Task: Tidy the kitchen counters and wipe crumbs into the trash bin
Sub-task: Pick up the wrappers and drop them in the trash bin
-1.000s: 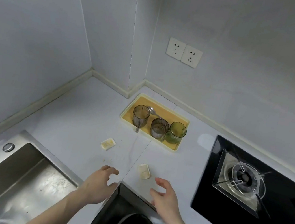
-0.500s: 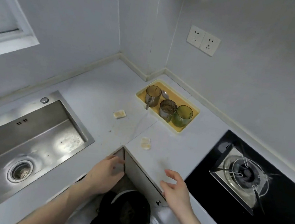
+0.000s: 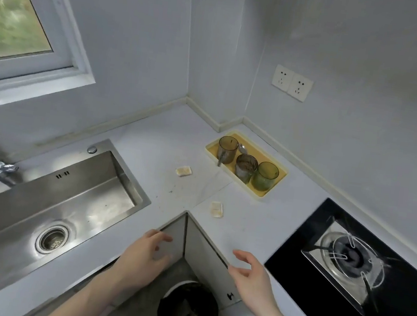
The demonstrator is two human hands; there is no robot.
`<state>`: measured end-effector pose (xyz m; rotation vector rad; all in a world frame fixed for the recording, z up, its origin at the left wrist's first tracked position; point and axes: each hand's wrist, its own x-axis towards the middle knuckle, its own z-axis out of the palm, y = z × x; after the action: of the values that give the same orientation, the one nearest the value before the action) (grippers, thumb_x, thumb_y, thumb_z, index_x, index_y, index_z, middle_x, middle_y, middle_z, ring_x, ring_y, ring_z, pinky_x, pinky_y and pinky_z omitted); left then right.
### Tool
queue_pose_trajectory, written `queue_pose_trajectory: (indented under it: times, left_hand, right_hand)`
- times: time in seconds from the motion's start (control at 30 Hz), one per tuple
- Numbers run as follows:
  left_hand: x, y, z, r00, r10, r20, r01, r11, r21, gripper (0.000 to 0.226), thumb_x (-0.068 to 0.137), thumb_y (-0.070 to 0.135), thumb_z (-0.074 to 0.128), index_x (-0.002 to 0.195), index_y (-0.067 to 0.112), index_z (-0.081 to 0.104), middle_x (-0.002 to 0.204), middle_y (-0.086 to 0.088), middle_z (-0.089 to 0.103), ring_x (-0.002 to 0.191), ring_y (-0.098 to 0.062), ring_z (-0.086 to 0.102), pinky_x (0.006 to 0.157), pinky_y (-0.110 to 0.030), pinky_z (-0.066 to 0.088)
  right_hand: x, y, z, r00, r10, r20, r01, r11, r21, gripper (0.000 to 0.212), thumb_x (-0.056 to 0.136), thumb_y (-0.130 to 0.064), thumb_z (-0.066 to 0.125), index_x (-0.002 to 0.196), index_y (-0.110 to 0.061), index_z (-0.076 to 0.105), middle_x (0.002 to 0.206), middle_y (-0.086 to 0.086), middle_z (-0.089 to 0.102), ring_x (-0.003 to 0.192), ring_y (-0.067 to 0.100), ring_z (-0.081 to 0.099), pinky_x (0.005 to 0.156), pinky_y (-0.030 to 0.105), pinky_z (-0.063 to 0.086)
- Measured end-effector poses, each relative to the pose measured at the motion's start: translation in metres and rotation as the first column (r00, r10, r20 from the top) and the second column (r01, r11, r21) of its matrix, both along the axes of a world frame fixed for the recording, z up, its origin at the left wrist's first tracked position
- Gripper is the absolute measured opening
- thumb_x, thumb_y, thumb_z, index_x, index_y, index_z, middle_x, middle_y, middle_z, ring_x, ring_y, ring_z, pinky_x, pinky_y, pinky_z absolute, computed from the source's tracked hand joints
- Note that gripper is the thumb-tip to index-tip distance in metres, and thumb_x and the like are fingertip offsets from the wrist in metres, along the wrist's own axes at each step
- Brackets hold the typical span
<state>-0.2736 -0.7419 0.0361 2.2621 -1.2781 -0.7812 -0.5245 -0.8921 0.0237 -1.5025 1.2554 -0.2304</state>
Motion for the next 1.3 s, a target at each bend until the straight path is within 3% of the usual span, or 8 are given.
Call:
queue_pose_trajectory:
  times: [0.17,0.3,0.5,0.67,0.97,1.07,1.17,1.3]
  left_hand:
    - [0.016,0.026,-0.002,0.998,0.053,0.021,-0.054,0.998,0.030,0.043,0.090,0.046,0.062,0.131,0.035,0.055,0.133,0.015,0.047,0.109,-0.009,0.060,0.094,-0.026,0.048]
    - [0.022,0.062,-0.002,0.988,0.148,0.037,-0.149,0.988,0.038,0.043,0.090,0.044,0.063,0.131,0.034,0.056,0.132,0.015,0.048,0.111,-0.010,0.059,0.095,-0.026,0.047]
    - [0.010,0.101,0.000,0.936,0.351,0.035,-0.352,0.934,0.062,0.042,0.090,0.036,0.068,0.130,0.033,0.056,0.129,0.016,0.049,0.104,-0.006,0.060,0.087,-0.022,0.046]
    - [-0.020,0.122,-0.005,0.852,0.523,0.017,-0.523,0.850,0.068,0.041,0.088,0.034,0.072,0.127,0.031,0.059,0.127,0.016,0.052,0.101,-0.004,0.061,0.081,-0.022,0.047]
    - [-0.072,0.143,-0.009,0.713,0.701,0.016,-0.699,0.710,0.090,0.038,0.092,0.042,0.066,0.128,0.038,0.055,0.126,0.019,0.052,0.103,0.001,0.058,0.079,-0.017,0.042]
    - [-0.085,0.147,-0.012,0.685,0.728,0.000,-0.726,0.682,0.090,0.038,0.092,0.044,0.065,0.128,0.040,0.054,0.126,0.021,0.052,0.105,0.002,0.057,0.080,-0.016,0.043]
    - [-0.097,0.149,-0.016,0.672,0.740,-0.012,-0.736,0.671,0.090,0.038,0.092,0.044,0.064,0.128,0.039,0.054,0.123,0.022,0.051,0.105,0.002,0.057,0.080,-0.014,0.042]
    - [-0.110,0.157,-0.027,0.656,0.754,-0.025,-0.747,0.654,0.121,0.039,0.091,0.043,0.065,0.129,0.037,0.055,0.125,0.020,0.051,0.105,0.000,0.057,0.081,-0.018,0.043]
  right_hand:
    - [0.028,-0.007,-0.004,0.988,0.140,-0.062,-0.143,0.988,-0.050,0.038,0.092,-0.028,0.068,0.126,-0.041,0.059,0.114,-0.014,0.065,0.095,-0.003,0.065,0.081,0.017,0.052]
    - [0.058,-0.030,-0.020,0.939,0.301,-0.167,-0.322,0.940,-0.113,0.051,0.093,-0.031,0.066,0.141,-0.035,0.051,0.140,-0.009,0.051,0.113,0.005,0.056,0.097,0.026,0.050]
    - [0.111,-0.082,-0.040,0.776,0.482,-0.406,-0.563,0.820,-0.103,0.070,0.090,-0.029,0.063,0.155,-0.021,0.038,0.161,0.006,0.031,0.145,0.028,0.035,0.122,0.037,0.027]
    - [0.149,-0.115,-0.058,0.583,0.574,-0.575,-0.715,0.698,-0.028,0.071,0.093,-0.034,0.059,0.158,-0.026,0.032,0.163,0.010,0.021,0.146,0.037,0.028,0.120,0.041,0.027]
    - [0.149,-0.116,-0.084,0.435,0.564,-0.702,-0.803,0.596,-0.018,0.058,0.087,-0.025,0.052,0.144,-0.015,0.045,0.156,0.008,0.034,0.137,0.035,0.040,0.110,0.044,0.042]
    - [0.143,-0.115,-0.078,0.459,0.583,-0.670,-0.822,0.565,-0.071,0.061,0.087,-0.023,0.054,0.147,-0.014,0.046,0.153,0.008,0.043,0.136,0.032,0.044,0.110,0.042,0.043]
    - [0.130,-0.095,-0.070,0.521,0.698,-0.491,-0.845,0.503,-0.182,0.059,0.091,-0.024,0.062,0.148,-0.014,0.050,0.149,0.003,0.051,0.137,0.023,0.047,0.113,0.032,0.038]
    - [0.096,-0.049,-0.072,0.480,0.813,-0.330,-0.876,0.466,-0.125,0.047,0.089,-0.028,0.067,0.135,-0.024,0.063,0.126,-0.013,0.063,0.120,0.010,0.061,0.096,0.019,0.042]
